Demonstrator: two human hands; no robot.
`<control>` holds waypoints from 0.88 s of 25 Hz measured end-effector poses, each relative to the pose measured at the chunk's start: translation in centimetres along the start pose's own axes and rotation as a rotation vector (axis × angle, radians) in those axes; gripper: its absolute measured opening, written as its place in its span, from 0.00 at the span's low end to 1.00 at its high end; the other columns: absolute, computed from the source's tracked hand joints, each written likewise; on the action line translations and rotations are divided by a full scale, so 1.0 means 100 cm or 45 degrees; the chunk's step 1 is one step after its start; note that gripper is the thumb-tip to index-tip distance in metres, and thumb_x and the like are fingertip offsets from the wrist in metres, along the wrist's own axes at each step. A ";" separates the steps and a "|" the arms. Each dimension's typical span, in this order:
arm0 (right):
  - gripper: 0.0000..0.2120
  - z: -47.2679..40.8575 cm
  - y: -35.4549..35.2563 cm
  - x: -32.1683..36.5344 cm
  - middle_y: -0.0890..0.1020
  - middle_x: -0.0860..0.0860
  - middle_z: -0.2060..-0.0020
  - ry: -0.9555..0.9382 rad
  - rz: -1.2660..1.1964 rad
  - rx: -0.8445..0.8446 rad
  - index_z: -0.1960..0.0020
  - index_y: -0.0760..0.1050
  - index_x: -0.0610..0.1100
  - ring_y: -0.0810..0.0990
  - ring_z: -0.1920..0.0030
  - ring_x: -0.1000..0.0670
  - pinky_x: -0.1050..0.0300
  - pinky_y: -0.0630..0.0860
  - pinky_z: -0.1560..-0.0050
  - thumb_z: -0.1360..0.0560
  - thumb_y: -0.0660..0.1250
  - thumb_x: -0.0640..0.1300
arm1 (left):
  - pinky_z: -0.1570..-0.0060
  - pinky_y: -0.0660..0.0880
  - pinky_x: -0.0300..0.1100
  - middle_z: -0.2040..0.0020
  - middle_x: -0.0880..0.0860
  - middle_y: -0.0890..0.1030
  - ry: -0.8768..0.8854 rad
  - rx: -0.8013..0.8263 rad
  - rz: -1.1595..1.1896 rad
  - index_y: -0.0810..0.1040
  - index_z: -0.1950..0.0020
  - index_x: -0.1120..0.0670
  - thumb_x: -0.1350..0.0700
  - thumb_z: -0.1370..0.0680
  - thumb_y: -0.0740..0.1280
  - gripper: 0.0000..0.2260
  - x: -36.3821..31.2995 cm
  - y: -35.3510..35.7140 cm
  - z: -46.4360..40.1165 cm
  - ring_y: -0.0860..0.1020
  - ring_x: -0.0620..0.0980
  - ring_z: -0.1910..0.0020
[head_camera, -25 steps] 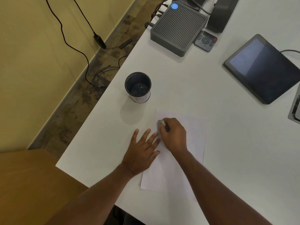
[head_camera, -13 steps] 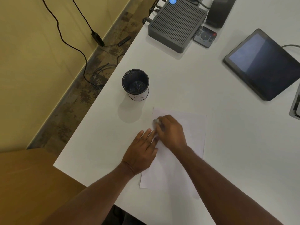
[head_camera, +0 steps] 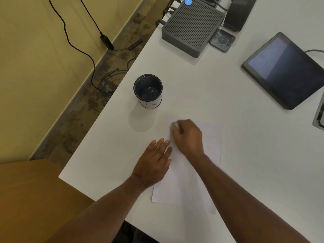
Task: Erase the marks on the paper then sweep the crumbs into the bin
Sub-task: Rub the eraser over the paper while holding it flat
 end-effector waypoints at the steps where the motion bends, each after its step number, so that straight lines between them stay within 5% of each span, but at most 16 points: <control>1: 0.07 0.011 0.005 0.004 0.81 0.49 0.58 -0.099 0.027 0.088 0.51 0.80 0.42 0.75 0.61 0.53 0.62 0.71 0.59 0.23 0.65 0.44 | 0.31 0.70 0.61 0.30 0.65 0.75 -0.003 0.000 -0.005 0.77 0.31 0.64 0.55 0.18 0.65 0.18 0.000 0.000 0.000 0.70 0.63 0.27; 3: 0.07 0.012 0.005 0.002 0.81 0.48 0.58 -0.167 0.048 0.157 0.50 0.80 0.42 0.76 0.60 0.53 0.63 0.70 0.59 0.23 0.66 0.43 | 0.31 0.69 0.62 0.30 0.65 0.75 -0.007 0.001 -0.013 0.77 0.31 0.64 0.55 0.18 0.65 0.18 0.001 0.000 -0.002 0.70 0.63 0.27; 6: 0.08 -0.010 -0.011 -0.004 0.80 0.48 0.61 0.033 0.035 -0.066 0.54 0.79 0.41 0.76 0.62 0.51 0.59 0.73 0.61 0.22 0.64 0.44 | 0.31 0.69 0.62 0.30 0.65 0.74 0.000 0.008 0.001 0.77 0.32 0.64 0.55 0.17 0.65 0.17 0.000 -0.001 0.000 0.71 0.64 0.27; 10: 0.07 0.017 0.005 0.006 0.80 0.49 0.59 -0.150 0.042 0.152 0.51 0.80 0.42 0.75 0.62 0.52 0.62 0.70 0.60 0.23 0.65 0.44 | 0.32 0.70 0.62 0.30 0.65 0.75 -0.012 0.000 0.005 0.77 0.31 0.64 0.55 0.17 0.64 0.18 0.001 0.000 -0.002 0.71 0.64 0.27; 15: 0.10 -0.009 -0.016 -0.010 0.77 0.51 0.64 0.173 0.022 -0.100 0.59 0.77 0.43 0.71 0.65 0.54 0.58 0.71 0.62 0.21 0.63 0.46 | 0.32 0.70 0.62 0.30 0.65 0.75 0.003 0.004 0.009 0.78 0.33 0.64 0.56 0.18 0.65 0.17 0.000 -0.001 -0.001 0.70 0.64 0.27; 18: 0.06 0.029 0.001 -0.003 0.78 0.51 0.61 -0.075 0.049 0.117 0.55 0.79 0.44 0.72 0.63 0.55 0.62 0.68 0.62 0.22 0.65 0.45 | 0.32 0.70 0.62 0.30 0.65 0.75 -0.010 -0.015 0.008 0.78 0.33 0.64 0.56 0.18 0.66 0.17 0.001 0.000 -0.002 0.71 0.64 0.27; 22: 0.13 -0.002 -0.025 -0.021 0.75 0.52 0.66 0.251 0.058 -0.148 0.64 0.70 0.48 0.70 0.66 0.54 0.62 0.63 0.63 0.21 0.62 0.47 | 0.32 0.70 0.62 0.30 0.65 0.75 0.000 0.000 0.014 0.78 0.33 0.64 0.56 0.18 0.65 0.17 0.001 -0.001 -0.002 0.71 0.64 0.27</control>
Point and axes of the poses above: each hand's wrist, its own z-axis away from the middle knuckle, its own y-axis out of the palm, x = y × z, the point moved 3 cm from there along -z, towards the middle knuckle
